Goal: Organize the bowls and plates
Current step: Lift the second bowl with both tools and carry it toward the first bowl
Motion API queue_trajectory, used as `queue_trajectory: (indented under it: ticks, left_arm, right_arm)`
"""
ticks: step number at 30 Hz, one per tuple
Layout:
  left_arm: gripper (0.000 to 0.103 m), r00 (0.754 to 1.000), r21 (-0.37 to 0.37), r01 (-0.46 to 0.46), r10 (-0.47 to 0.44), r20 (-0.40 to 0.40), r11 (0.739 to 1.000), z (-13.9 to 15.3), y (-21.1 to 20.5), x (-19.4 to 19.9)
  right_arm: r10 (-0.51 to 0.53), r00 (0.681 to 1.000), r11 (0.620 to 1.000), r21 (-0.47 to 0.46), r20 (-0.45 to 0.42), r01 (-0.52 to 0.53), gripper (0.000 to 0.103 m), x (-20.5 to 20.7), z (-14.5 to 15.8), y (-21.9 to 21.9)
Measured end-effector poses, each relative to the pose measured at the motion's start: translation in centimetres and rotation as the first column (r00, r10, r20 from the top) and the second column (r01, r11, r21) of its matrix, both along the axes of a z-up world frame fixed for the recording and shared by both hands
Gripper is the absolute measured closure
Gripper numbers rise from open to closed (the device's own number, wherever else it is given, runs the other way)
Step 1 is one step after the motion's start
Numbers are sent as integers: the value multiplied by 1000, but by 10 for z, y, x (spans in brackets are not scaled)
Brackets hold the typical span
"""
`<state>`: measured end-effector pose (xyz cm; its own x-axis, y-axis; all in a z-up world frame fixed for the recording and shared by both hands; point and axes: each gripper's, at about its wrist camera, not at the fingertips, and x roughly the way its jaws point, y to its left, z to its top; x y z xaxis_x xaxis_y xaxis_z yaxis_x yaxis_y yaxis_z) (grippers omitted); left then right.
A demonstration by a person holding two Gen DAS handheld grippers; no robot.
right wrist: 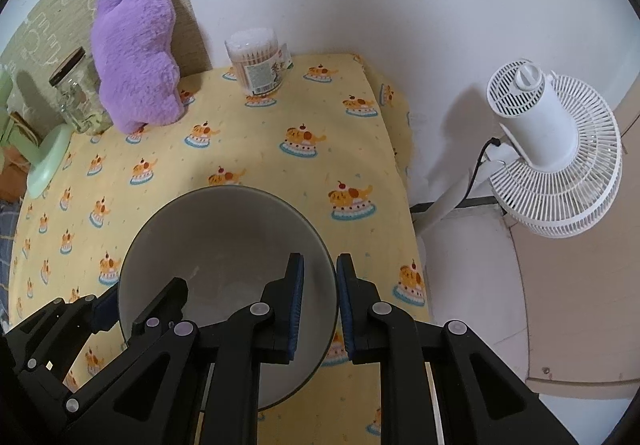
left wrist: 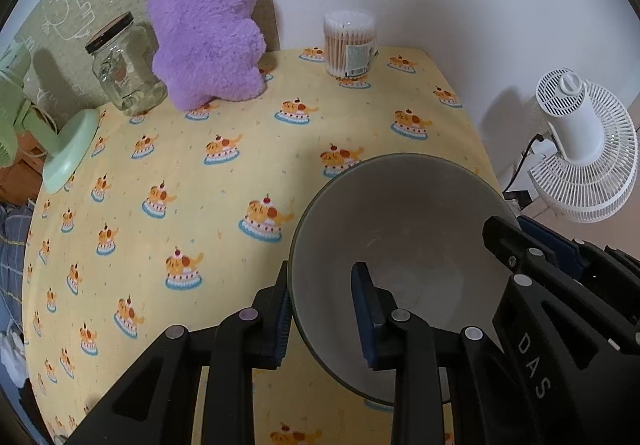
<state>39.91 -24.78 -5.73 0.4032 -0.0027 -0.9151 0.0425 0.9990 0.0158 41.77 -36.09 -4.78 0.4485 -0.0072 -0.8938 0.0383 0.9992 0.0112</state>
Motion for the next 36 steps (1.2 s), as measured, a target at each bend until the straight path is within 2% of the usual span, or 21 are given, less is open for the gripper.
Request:
queue_trajectory:
  ticks: [21, 36]
  left_arm:
    - [76, 1000, 19, 12, -11, -9, 1000, 15, 11, -49]
    - [76, 997, 4, 39, -39, 67, 999, 62, 41, -88]
  right_arm:
    - [-13, 999, 999, 34, -38, 14, 83, -57, 16, 10]
    - [-22, 999, 1000, 7, 29, 21, 83, -99, 68, 41]
